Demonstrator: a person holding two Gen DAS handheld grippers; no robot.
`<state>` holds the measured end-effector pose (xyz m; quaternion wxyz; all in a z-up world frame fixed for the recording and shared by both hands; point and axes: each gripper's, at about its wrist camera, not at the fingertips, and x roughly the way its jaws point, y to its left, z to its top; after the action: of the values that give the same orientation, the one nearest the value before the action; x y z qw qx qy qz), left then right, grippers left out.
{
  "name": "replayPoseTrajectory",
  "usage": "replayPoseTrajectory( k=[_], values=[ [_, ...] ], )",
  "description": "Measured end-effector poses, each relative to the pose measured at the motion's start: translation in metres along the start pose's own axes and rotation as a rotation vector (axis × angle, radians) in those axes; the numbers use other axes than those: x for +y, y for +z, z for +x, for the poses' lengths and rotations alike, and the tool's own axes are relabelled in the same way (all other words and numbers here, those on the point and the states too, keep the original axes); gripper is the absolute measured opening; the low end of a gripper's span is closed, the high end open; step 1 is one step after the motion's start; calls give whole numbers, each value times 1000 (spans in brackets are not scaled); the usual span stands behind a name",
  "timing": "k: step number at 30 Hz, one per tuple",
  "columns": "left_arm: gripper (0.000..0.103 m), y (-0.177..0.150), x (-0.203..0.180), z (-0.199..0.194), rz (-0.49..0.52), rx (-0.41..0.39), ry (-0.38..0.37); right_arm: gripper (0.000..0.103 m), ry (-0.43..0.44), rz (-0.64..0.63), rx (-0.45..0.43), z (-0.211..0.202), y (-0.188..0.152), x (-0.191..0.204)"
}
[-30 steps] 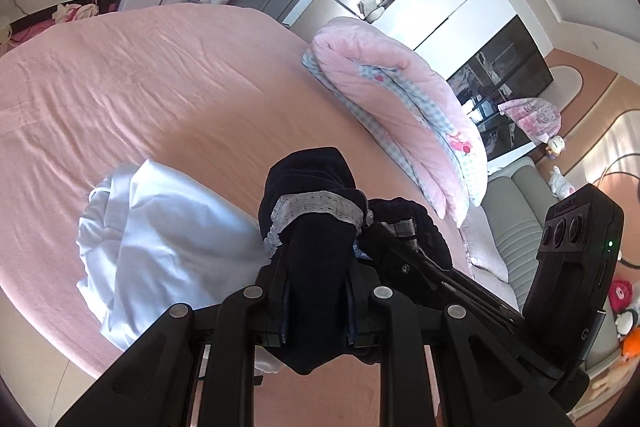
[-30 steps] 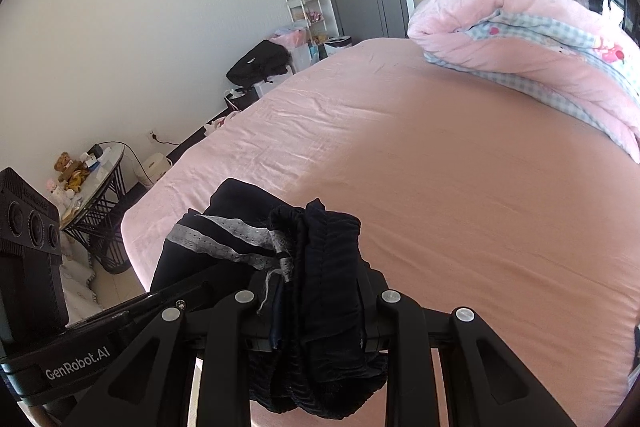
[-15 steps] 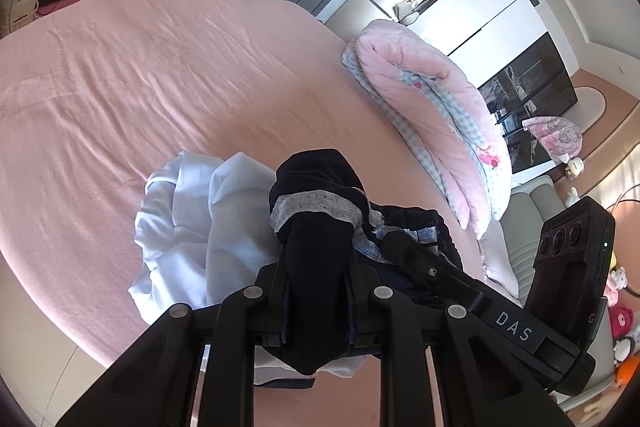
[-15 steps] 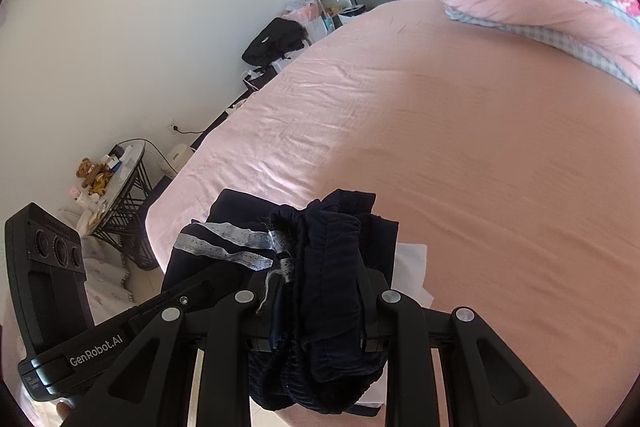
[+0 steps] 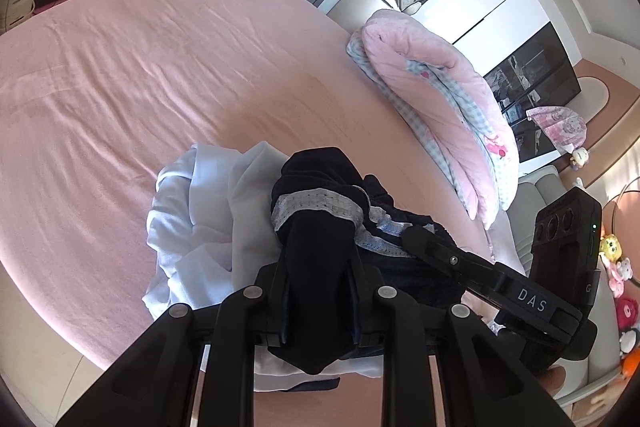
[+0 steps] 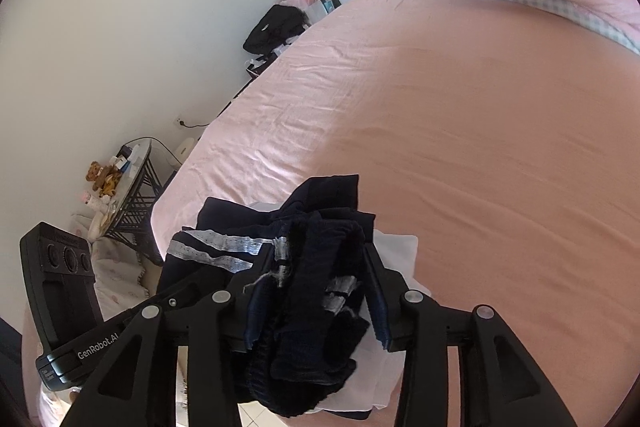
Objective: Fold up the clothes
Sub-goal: 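Lower the pants onto the folded white garment with both grippers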
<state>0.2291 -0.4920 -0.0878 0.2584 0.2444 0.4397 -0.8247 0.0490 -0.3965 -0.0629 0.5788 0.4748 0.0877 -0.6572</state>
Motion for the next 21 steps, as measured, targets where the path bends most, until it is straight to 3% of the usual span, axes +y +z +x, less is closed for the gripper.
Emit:
replayPoseTrajectory(
  k=[2,6,11,12,13,15,18,21],
  values=[
    [20,0,2,1,10,6,18,50,-46,-30,-5,-3,0,-2],
    [21,4,8,1,-38,34,-7,51,-147,-67,-44,-16,3,-7],
    [29,10,17,-4,-164,81,-51,51,-139,-66,-77,-38,3,-8],
    [35,10,17,-8,-180,79,-53,50,-136,-73,-83,-41,3,-6],
    [50,10,15,-14,-187,67,-46,51,-127,-80,-88,-45,2,-3],
    [69,8,8,-28,-153,25,-2,50,-94,-89,-85,-51,-1,3],
    [70,1,-5,-50,-45,-38,98,51,-68,-115,-65,-51,-7,13],
    [70,-9,-11,-66,9,-115,143,50,-98,-157,-73,-51,-17,22]
  ],
)
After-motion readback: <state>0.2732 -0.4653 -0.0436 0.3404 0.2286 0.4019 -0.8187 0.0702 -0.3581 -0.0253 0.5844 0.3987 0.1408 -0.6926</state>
